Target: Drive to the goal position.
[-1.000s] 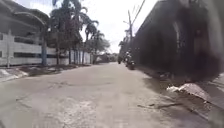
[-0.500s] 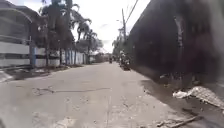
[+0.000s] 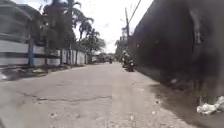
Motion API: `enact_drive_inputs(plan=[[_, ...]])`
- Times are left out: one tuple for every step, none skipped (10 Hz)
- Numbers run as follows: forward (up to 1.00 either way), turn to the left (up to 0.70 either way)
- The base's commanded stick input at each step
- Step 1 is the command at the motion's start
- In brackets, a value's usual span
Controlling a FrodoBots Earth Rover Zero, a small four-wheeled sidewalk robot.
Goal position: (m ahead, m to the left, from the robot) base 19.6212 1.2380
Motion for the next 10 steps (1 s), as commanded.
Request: enact_drive_inputs(plan=[[1.00, 0.00], [1.00, 0.00], [1.00, 0.00], [1.00, 0.00], [1.00, 0.00], [1.00, 0.00], [1.00, 0.00], [1.00, 0.00], [1.00, 0.00], [1.00, 0.00]])
